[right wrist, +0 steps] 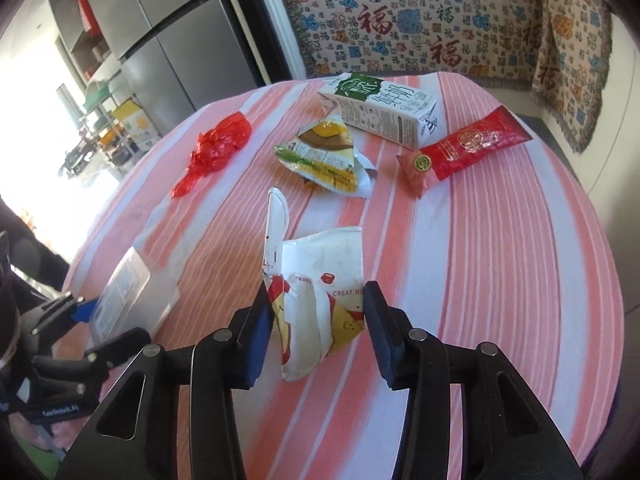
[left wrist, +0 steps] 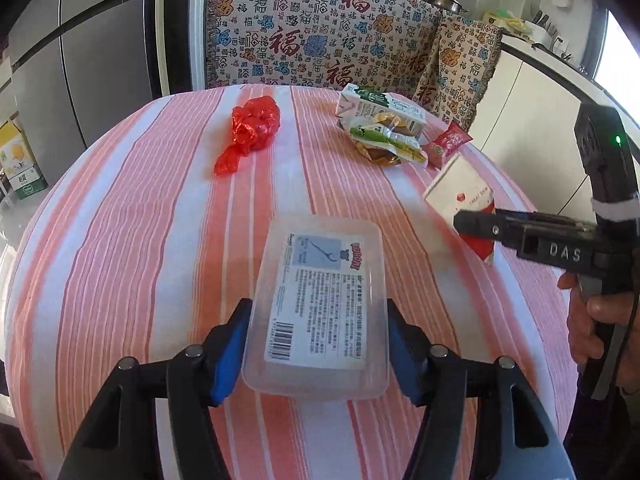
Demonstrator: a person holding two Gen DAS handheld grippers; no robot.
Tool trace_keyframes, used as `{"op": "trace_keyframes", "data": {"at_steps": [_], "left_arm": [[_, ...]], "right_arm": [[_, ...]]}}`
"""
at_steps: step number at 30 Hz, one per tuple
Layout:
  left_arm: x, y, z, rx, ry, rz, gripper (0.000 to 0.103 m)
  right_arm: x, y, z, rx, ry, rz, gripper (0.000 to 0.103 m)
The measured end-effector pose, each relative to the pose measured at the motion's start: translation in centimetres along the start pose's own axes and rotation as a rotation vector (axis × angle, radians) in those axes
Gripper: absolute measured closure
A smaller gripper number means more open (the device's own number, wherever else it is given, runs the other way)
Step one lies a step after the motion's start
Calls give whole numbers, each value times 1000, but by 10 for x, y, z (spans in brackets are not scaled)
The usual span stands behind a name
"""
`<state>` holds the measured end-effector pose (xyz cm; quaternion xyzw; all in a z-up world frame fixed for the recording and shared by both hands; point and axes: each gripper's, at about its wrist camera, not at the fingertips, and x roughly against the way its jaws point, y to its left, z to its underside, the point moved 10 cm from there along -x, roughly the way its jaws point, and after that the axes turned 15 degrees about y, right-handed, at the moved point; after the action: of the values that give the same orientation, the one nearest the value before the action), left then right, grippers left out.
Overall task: Collect trash
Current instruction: 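Grasp the white-red paper snack bag with right gripper while left gripper holds the box, then carry box and paper bag over the blue wastebasket and open both grippers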
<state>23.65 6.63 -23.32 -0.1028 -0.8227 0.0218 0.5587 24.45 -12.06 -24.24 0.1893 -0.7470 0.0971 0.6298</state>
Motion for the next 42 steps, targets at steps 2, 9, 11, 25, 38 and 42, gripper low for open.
{"op": "trace_keyframes", "data": {"at_steps": [2, 9, 11, 25, 38, 42], "left_arm": [[1, -9, 3, 5, -1, 17, 39], [-12, -38, 13, -7, 2, -14, 39], [-13, -40, 13, -10, -2, -32, 39], [3, -52, 22, -6, -6, -16, 39], [16, -177, -4, -172, -33, 105, 39], [7, -251, -15, -263, -14, 176, 39]], "right_arm": [[2, -2, 17, 13, 21, 8, 56], [5, -21, 51, 24, 45, 62, 44], [11, -25, 52, 19, 35, 72, 32], [16, -1, 47, 73, 26, 73, 98], [123, -99, 64, -136, -136, -69, 98], [150, -177, 87, -225, -144, 12, 98]]}}
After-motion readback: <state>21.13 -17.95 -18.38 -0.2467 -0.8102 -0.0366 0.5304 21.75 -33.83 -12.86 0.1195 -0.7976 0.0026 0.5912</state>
